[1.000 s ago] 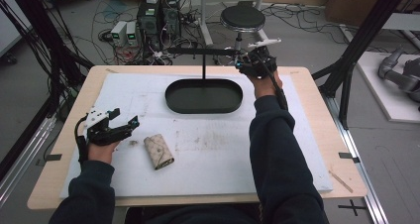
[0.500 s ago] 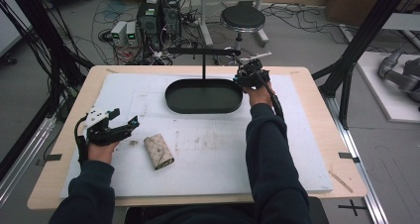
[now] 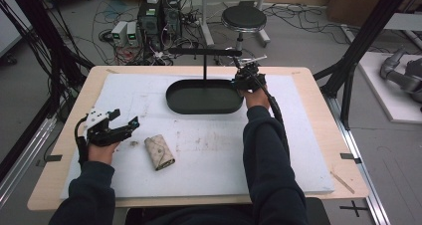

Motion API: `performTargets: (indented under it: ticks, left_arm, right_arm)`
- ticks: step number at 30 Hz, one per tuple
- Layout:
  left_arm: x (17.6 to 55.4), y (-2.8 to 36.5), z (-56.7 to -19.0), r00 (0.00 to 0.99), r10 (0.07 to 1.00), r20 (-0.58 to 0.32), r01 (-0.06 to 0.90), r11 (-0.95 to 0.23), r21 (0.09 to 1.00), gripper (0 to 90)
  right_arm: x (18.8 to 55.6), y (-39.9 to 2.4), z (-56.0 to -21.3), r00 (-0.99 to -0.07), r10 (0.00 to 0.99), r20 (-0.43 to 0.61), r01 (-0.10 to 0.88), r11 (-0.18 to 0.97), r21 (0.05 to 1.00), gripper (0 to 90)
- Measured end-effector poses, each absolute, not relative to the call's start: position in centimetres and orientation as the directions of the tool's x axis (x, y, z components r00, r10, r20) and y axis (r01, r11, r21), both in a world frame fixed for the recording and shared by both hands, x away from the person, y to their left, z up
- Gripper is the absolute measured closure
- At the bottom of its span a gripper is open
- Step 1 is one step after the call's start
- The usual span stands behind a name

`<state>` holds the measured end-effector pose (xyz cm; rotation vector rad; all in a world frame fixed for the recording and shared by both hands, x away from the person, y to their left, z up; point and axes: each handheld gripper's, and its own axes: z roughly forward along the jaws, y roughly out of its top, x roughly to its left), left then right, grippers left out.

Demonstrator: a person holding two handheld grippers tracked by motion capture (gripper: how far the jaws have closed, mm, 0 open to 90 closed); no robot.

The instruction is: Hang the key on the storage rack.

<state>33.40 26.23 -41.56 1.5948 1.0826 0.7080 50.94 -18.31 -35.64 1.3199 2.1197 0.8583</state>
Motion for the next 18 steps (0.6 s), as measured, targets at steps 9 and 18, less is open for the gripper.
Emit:
performTargets:
  ticks: [9,18]
  left_arm:
    - [33.4,26.2,-41.6,0.422,0.903,-0.080,0.296,-0.053,0.954,21.7]
    - [33.4,25.9,-41.4,0.444,0.889,-0.111,0.304,-0.033,0.952,21.5]
  right_arm:
    - [50.2,-18.9,-34.4,-0.415,0.904,-0.103,0.553,0.341,0.760,40.2]
    - [45.9,-23.5,-32.5,-0.500,0.855,-0.136,0.463,0.396,0.793,30.0]
